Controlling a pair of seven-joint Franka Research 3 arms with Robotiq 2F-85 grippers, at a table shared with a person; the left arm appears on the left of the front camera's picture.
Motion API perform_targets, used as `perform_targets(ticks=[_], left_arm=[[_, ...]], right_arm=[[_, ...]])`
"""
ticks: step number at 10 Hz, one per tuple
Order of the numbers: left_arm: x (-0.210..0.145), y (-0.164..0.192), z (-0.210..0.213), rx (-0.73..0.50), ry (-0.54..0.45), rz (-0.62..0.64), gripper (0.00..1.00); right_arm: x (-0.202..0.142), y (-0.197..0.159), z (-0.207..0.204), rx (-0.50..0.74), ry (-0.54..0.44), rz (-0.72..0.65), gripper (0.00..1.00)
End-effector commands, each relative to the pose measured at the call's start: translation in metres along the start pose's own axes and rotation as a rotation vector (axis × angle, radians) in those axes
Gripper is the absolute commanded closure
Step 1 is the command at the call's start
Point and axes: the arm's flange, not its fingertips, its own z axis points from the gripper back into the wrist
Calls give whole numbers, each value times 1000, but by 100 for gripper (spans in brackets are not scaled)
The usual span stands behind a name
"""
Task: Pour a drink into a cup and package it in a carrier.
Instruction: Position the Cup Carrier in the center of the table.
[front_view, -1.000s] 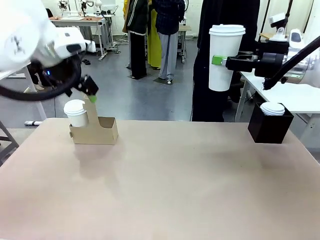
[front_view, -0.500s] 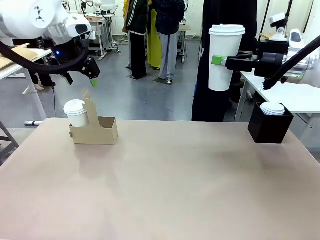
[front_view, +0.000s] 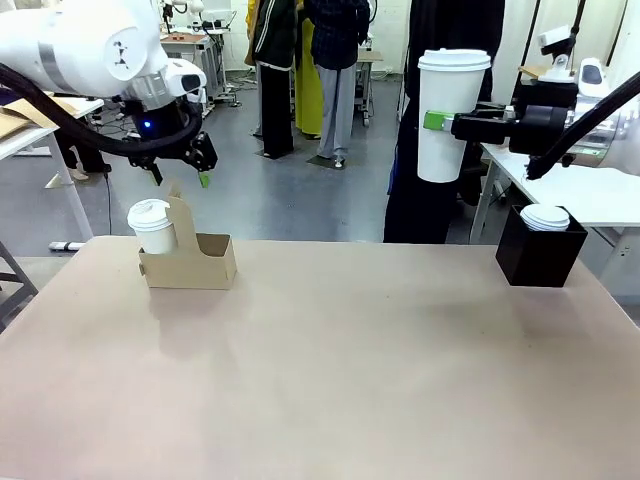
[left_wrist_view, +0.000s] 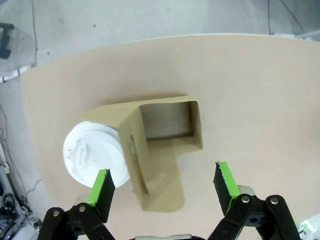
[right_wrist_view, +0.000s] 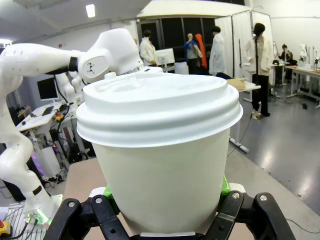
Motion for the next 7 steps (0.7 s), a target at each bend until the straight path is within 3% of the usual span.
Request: perform_targets(ticks=[1, 2, 3, 4, 6, 7], left_arm=[[4, -4, -2, 38, 8, 40, 4], [5, 0, -8, 62, 13, 74, 56], [5, 2, -11, 70, 25, 77, 61], [6, 6, -15, 78, 27, 88, 100], [4, 11, -21, 74, 26, 95, 100], [5, 12, -23, 72, 27, 94, 82]], right_arm=[[6, -2, -3, -8, -6, 10, 20], [6, -2, -3, -8, -6, 10, 20], [6, -2, -3, -8, -6, 10, 20], [6, -2, -3, -8, -6, 10, 20], [6, -2, -3, -8, -6, 10, 20], [6, -2, -3, -8, -6, 10, 20]])
